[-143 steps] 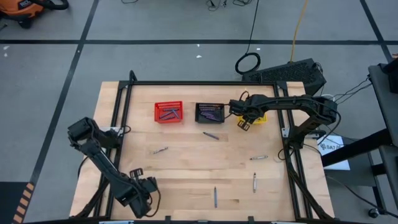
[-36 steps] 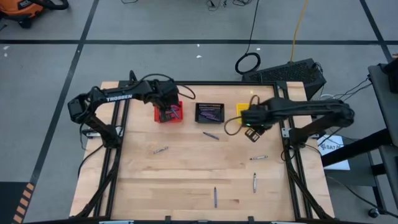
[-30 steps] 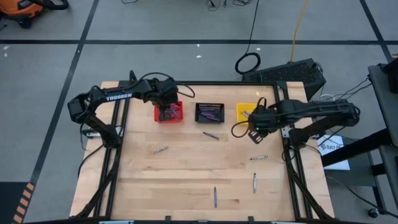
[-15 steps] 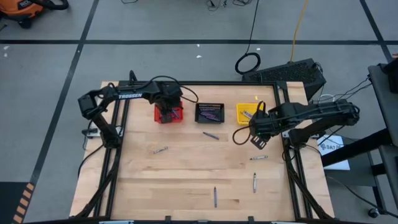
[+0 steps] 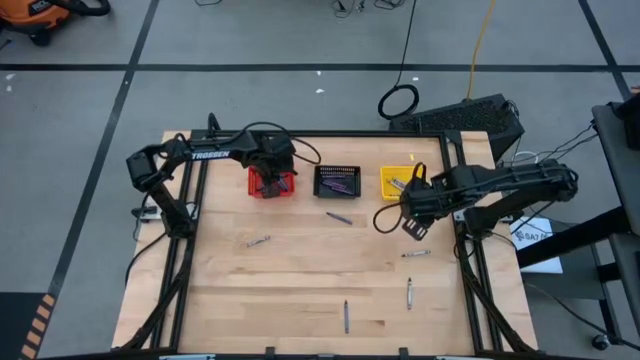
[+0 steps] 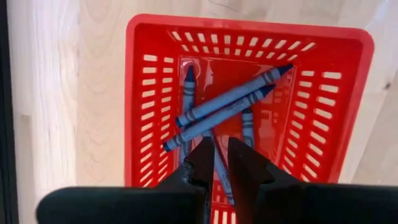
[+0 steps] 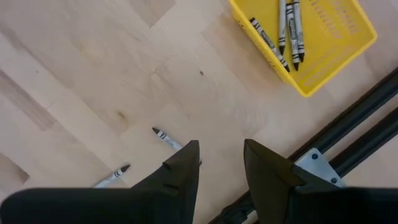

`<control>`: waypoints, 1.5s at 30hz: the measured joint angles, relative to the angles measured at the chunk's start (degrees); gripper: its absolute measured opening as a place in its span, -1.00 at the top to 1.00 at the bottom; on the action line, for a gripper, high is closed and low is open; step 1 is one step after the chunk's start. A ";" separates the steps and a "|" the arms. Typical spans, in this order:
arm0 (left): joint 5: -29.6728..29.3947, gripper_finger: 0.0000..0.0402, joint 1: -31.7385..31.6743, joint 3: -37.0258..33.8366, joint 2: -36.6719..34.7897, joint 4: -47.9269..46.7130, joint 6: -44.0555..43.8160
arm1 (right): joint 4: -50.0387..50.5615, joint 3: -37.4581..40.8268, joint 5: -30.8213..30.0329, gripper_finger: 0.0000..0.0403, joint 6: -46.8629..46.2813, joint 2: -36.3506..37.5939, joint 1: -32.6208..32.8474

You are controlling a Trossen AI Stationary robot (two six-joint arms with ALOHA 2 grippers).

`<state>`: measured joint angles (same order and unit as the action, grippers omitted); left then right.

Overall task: Sort crayons
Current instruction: Put the black crayon into the yellow bin

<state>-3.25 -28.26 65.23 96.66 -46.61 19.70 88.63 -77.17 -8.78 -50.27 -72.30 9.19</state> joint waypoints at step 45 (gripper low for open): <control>-1.49 0.81 29.89 7.85 -0.04 -6.47 -11.96 | -35.90 36.45 3.04 0.43 9.19 -0.06 21.09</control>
<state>-4.73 1.63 73.08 96.62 -53.08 7.75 52.73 -40.72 -5.74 -41.08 -72.36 30.28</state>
